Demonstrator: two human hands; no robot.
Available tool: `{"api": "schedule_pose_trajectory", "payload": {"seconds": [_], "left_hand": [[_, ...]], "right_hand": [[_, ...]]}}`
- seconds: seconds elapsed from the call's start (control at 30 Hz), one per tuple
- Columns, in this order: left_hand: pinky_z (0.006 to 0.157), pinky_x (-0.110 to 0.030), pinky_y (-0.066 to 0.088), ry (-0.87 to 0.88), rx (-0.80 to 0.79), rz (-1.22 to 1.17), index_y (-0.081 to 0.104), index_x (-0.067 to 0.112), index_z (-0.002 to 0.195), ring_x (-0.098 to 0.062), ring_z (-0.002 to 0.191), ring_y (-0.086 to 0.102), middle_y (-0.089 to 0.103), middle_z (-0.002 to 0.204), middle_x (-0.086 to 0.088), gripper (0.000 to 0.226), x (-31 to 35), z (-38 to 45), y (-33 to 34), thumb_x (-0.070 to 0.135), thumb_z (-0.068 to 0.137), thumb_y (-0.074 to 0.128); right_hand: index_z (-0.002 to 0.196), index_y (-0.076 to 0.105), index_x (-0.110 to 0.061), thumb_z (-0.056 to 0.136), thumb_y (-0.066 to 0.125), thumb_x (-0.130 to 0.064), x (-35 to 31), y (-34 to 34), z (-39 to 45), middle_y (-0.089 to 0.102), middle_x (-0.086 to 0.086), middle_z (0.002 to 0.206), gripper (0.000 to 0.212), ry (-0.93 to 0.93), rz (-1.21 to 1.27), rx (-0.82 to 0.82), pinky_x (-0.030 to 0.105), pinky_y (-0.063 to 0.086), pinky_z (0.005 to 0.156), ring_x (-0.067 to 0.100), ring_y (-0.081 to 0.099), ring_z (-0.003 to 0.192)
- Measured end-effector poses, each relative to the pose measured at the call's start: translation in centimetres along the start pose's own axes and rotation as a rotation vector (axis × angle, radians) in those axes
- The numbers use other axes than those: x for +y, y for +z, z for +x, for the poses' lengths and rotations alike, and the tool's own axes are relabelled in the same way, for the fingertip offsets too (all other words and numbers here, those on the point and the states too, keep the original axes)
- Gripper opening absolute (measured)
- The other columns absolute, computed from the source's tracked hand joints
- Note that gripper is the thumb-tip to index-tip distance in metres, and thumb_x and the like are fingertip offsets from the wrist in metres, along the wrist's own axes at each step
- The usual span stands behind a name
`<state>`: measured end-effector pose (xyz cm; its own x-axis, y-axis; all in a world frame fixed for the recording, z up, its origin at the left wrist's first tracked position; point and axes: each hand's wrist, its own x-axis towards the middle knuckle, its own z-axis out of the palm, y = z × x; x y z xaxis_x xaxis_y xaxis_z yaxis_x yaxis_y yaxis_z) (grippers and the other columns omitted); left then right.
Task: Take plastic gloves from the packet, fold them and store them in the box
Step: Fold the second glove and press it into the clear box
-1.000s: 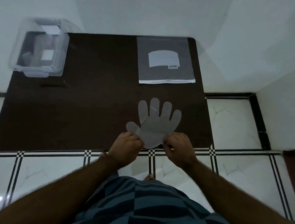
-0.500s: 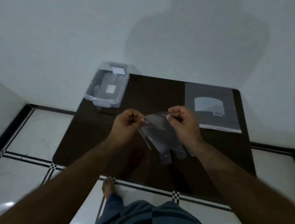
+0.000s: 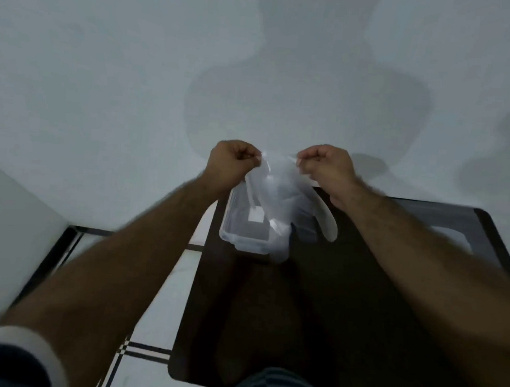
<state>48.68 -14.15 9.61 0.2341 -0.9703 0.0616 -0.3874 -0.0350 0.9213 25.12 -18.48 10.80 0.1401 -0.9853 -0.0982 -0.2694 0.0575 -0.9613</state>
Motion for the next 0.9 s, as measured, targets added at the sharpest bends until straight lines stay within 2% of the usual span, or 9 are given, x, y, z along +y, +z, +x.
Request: {"api": "schedule_pose_trajectory", "payload": {"seconds": [0.17, 0.33, 0.4, 0.5, 0.63, 0.73, 0.8, 0.9], "left_hand": [[0.093, -0.032, 0.064, 0.075, 0.003, 0.061, 0.082, 0.028, 0.083, -0.011, 0.089, 0.079, 0.083, 0.089, 0.007, 0.018, 0.6, 6.9, -3.4, 0.01, 0.086, 0.083], [0.086, -0.025, 0.062, 0.264, 0.07, 0.138, 0.084, 0.018, 0.099, -0.009, 0.089, 0.077, 0.081, 0.095, 0.007, 0.009, 1.6, 10.2, -5.2, 0.018, 0.093, 0.079], [0.083, -0.022, 0.06, 0.372, 0.097, 0.173, 0.083, 0.017, 0.104, -0.004, 0.089, 0.074, 0.08, 0.098, 0.01, 0.011, 2.0, 9.9, -5.9, 0.022, 0.096, 0.076], [0.08, -0.011, 0.05, 0.51, 0.127, 0.208, 0.083, 0.015, 0.107, 0.002, 0.09, 0.071, 0.08, 0.103, 0.011, 0.014, 2.1, 8.4, -6.8, 0.023, 0.1, 0.074], [0.088, -0.026, 0.057, 0.67, 0.123, 0.284, 0.083, 0.01, 0.108, -0.01, 0.093, 0.073, 0.077, 0.103, 0.011, 0.012, 0.7, 5.3, -7.4, 0.015, 0.1, 0.075], [0.089, -0.025, 0.05, 0.757, 0.057, 0.409, 0.083, 0.011, 0.107, -0.015, 0.092, 0.074, 0.082, 0.101, 0.003, 0.012, -2.0, 3.8, -7.0, 0.013, 0.099, 0.075], [0.087, -0.027, 0.046, 0.783, -0.013, 0.493, 0.083, 0.013, 0.107, -0.017, 0.09, 0.074, 0.083, 0.1, 0.001, 0.015, -4.2, 3.4, -6.7, 0.014, 0.098, 0.072], [0.087, -0.038, 0.051, 0.775, -0.088, 0.557, 0.083, 0.015, 0.109, -0.022, 0.092, 0.076, 0.082, 0.099, 0.001, 0.017, -7.7, 3.0, -5.8, 0.016, 0.097, 0.071]], "right_hand": [[0.091, 0.078, -0.019, 0.085, 0.077, -0.001, -3.6, 3.2, 4.7, 0.08, 0.001, 0.099, 0.018, -0.028, -0.027, 0.048, 0.015, 0.052, 0.069, 0.009, 0.072, 0.089], [0.087, 0.076, -0.024, 0.087, 0.083, -0.01, -5.6, 3.7, 7.3, 0.079, -0.003, 0.096, 0.016, -0.124, -0.071, 0.081, 0.016, 0.052, 0.072, 0.006, 0.072, 0.088], [0.089, 0.077, -0.024, 0.088, 0.085, -0.014, -5.7, 3.6, 7.1, 0.08, -0.001, 0.098, 0.013, -0.196, -0.047, 0.087, 0.019, 0.056, 0.078, 0.011, 0.075, 0.09], [0.095, 0.077, -0.019, 0.091, 0.082, -0.012, -5.1, 3.2, 5.5, 0.081, 0.003, 0.101, 0.01, -0.277, 0.02, 0.055, 0.026, 0.06, 0.09, 0.016, 0.078, 0.099], [0.097, 0.076, -0.017, 0.092, 0.082, -0.011, -3.5, 3.1, 3.3, 0.082, 0.0, 0.099, 0.009, -0.308, 0.04, 0.0, 0.025, 0.06, 0.089, 0.016, 0.078, 0.099], [0.102, 0.075, -0.008, 0.096, 0.077, -0.008, -1.2, 3.4, 3.0, 0.081, 0.003, 0.103, 0.006, -0.31, -0.01, -0.072, 0.03, 0.061, 0.094, 0.017, 0.078, 0.105], [0.104, 0.073, -0.004, 0.097, 0.073, -0.006, 0.5, 3.7, 3.1, 0.081, 0.004, 0.106, 0.007, -0.291, -0.049, -0.132, 0.032, 0.061, 0.097, 0.014, 0.077, 0.108], [0.103, 0.073, -0.005, 0.098, 0.072, -0.004, 3.5, 4.5, 3.9, 0.082, 0.004, 0.107, 0.006, -0.229, -0.086, -0.205, 0.037, 0.062, 0.097, 0.015, 0.077, 0.11]]}}
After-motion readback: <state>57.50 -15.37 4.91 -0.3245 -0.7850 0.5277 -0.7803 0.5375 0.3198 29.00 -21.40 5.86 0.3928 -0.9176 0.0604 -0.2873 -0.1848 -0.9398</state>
